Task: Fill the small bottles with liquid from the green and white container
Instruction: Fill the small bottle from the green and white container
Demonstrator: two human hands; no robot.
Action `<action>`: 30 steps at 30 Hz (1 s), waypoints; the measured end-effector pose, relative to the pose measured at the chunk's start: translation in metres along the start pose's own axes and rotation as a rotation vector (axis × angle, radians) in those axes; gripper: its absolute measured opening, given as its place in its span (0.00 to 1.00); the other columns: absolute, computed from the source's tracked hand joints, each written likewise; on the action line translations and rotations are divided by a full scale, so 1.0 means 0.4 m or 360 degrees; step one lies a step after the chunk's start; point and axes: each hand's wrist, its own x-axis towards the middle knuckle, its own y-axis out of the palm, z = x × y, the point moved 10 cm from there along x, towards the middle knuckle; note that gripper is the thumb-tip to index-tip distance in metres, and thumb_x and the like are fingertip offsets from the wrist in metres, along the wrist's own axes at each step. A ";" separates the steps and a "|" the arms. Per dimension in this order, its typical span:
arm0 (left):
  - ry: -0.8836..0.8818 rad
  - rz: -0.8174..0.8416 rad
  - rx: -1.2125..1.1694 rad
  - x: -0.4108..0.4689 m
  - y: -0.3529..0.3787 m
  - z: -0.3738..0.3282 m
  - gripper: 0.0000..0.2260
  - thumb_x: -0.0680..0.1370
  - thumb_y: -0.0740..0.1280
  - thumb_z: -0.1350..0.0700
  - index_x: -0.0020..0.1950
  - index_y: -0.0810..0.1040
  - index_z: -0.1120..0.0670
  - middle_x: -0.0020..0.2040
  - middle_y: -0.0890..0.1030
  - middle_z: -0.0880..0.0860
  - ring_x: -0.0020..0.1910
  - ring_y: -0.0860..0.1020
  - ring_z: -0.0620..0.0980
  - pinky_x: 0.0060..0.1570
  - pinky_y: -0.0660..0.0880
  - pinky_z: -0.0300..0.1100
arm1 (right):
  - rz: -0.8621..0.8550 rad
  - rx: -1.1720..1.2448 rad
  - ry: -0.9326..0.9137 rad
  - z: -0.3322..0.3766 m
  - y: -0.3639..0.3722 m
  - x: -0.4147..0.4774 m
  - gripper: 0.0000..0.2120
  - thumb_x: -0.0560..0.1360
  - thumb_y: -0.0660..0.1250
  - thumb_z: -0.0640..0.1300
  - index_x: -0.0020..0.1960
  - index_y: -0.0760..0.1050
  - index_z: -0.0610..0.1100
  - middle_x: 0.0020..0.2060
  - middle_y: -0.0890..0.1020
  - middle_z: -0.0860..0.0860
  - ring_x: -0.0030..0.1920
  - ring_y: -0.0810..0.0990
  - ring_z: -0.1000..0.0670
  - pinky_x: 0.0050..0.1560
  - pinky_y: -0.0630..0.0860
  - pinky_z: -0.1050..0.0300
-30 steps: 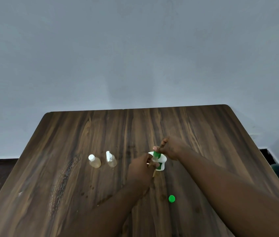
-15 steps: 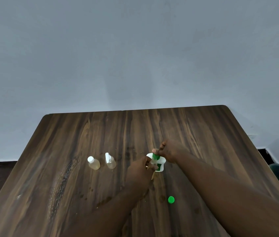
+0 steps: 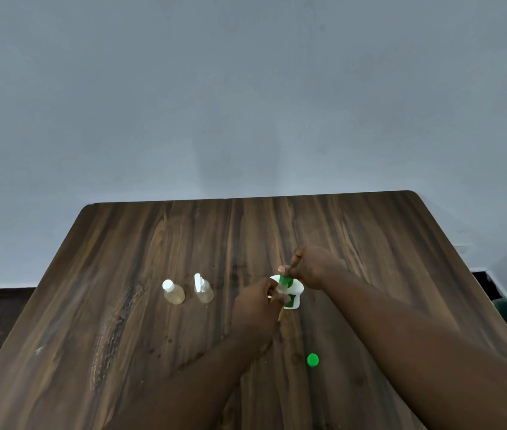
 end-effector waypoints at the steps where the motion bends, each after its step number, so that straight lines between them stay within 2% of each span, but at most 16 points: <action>1: -0.0009 0.0004 -0.0002 0.002 0.001 0.003 0.05 0.74 0.69 0.45 0.46 0.80 0.44 0.41 0.83 0.42 0.41 0.80 0.39 0.40 0.75 0.40 | 0.0008 0.0024 0.0024 -0.008 0.006 0.001 0.23 0.68 0.71 0.67 0.41 0.80 0.46 0.34 0.81 0.52 0.36 0.77 0.53 0.35 0.69 0.58; 4: -0.0019 0.0034 0.0060 -0.005 0.007 0.010 0.05 0.76 0.68 0.44 0.46 0.78 0.44 0.41 0.82 0.42 0.40 0.79 0.40 0.41 0.76 0.43 | 0.0032 0.0058 0.0065 -0.029 0.026 -0.001 0.24 0.68 0.71 0.68 0.36 0.76 0.46 0.30 0.78 0.50 0.32 0.74 0.51 0.33 0.67 0.58; 9: 0.0021 0.0010 0.0044 -0.005 0.002 -0.005 0.03 0.76 0.69 0.45 0.45 0.78 0.42 0.39 0.80 0.40 0.38 0.76 0.34 0.35 0.66 0.33 | 0.0034 0.0037 0.0006 -0.001 0.002 0.000 0.21 0.70 0.71 0.65 0.42 0.80 0.46 0.34 0.80 0.52 0.34 0.75 0.54 0.33 0.67 0.60; 12: 0.0009 0.0022 0.0042 0.002 0.005 0.003 0.04 0.75 0.69 0.45 0.47 0.79 0.43 0.40 0.80 0.39 0.39 0.77 0.34 0.36 0.68 0.34 | 0.0048 0.0109 0.0070 -0.026 0.020 0.002 0.23 0.69 0.71 0.66 0.34 0.75 0.46 0.29 0.76 0.51 0.31 0.72 0.52 0.33 0.66 0.58; 14: -0.0014 0.0062 0.0034 -0.003 0.010 0.008 0.02 0.76 0.69 0.45 0.46 0.78 0.42 0.39 0.80 0.39 0.39 0.77 0.35 0.36 0.70 0.34 | 0.0048 0.0113 0.0080 -0.032 0.029 -0.001 0.24 0.69 0.71 0.67 0.33 0.74 0.47 0.28 0.75 0.50 0.30 0.72 0.52 0.33 0.66 0.58; 19: 0.0015 0.0009 0.0007 0.000 0.004 -0.003 0.03 0.75 0.69 0.47 0.47 0.80 0.44 0.41 0.81 0.39 0.40 0.78 0.35 0.38 0.70 0.34 | 0.0035 0.0075 0.0030 -0.009 0.009 0.003 0.22 0.70 0.71 0.65 0.43 0.80 0.45 0.36 0.82 0.50 0.35 0.76 0.53 0.36 0.70 0.58; 22: -0.0012 0.0036 0.0032 0.001 0.012 0.009 0.02 0.76 0.70 0.46 0.46 0.78 0.42 0.40 0.80 0.40 0.40 0.77 0.35 0.39 0.73 0.37 | 0.0048 0.0125 0.0073 -0.030 0.032 0.005 0.25 0.69 0.71 0.66 0.35 0.77 0.44 0.30 0.78 0.48 0.32 0.74 0.51 0.36 0.69 0.57; 24: -0.0006 0.0018 0.0056 -0.006 0.011 0.011 0.03 0.77 0.69 0.45 0.45 0.78 0.43 0.40 0.80 0.40 0.39 0.77 0.36 0.37 0.71 0.36 | 0.0035 0.0113 0.0072 -0.033 0.035 0.004 0.24 0.69 0.71 0.66 0.31 0.72 0.46 0.27 0.75 0.50 0.29 0.72 0.52 0.33 0.66 0.58; 27: 0.0020 -0.0015 0.0010 -0.008 0.003 -0.001 0.03 0.76 0.69 0.46 0.46 0.79 0.43 0.40 0.81 0.40 0.39 0.78 0.36 0.35 0.68 0.32 | 0.0015 0.0096 0.0032 -0.015 0.015 0.003 0.22 0.70 0.71 0.65 0.35 0.76 0.46 0.29 0.77 0.51 0.30 0.73 0.53 0.32 0.66 0.60; 30: 0.0017 -0.0019 -0.0009 0.000 -0.002 -0.001 0.03 0.75 0.69 0.45 0.46 0.79 0.42 0.40 0.81 0.39 0.40 0.78 0.35 0.36 0.69 0.34 | 0.0029 0.0123 0.0042 -0.019 0.020 0.008 0.25 0.70 0.71 0.65 0.40 0.80 0.41 0.29 0.77 0.50 0.30 0.72 0.53 0.33 0.67 0.58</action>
